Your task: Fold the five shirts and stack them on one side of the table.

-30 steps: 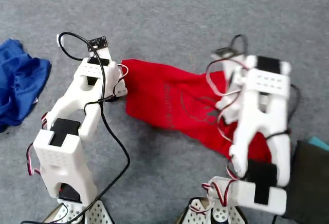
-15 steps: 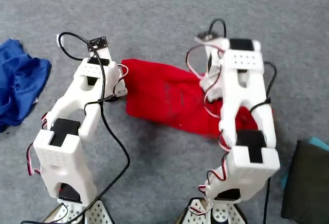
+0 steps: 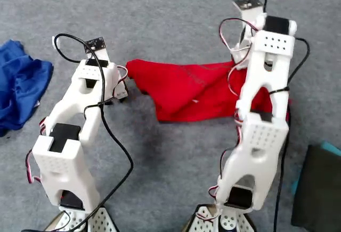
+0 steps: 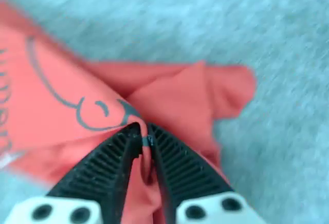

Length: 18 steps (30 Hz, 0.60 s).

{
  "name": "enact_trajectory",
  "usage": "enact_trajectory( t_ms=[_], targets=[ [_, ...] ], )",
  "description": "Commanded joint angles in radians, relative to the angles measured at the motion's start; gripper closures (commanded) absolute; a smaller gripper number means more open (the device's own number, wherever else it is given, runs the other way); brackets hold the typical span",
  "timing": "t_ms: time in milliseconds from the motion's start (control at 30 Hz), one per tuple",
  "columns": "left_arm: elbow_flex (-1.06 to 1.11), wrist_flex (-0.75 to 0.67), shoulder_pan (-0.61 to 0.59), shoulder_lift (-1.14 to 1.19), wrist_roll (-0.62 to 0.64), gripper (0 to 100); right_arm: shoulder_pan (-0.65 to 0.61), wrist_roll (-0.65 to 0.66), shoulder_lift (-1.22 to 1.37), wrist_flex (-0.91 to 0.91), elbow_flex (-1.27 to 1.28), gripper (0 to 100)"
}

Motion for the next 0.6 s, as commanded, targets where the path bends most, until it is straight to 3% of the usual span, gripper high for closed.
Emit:
enact_trajectory(
  t_ms=[0, 133, 267, 400, 567],
  targets=[
    [-0.003, -0.012, 0.002, -0.044, 0.02, 82, 0.031, -0.012, 0.17, -0.087, -0.231, 99.3],
    [-0.011, 0.011, 0.012, -0.054, 0.012, 82, 0.027, -0.012, 0.361, -0.141, -0.455, 99.3],
    [-0.109, 0.18, 0.038, -0.087, -0.031, 82, 0.031, -0.106, 0.545, -0.19, -0.662, 99.3],
    [-0.184, 0.298, 0.152, -0.131, -0.06, 82, 0.051, -0.192, 0.661, -0.201, -0.762, 99.3],
    [-0.29, 0.27, 0.31, -0.147, -0.011, 82, 0.058, -0.196, 0.616, -0.189, -0.742, 99.3]
  ],
)
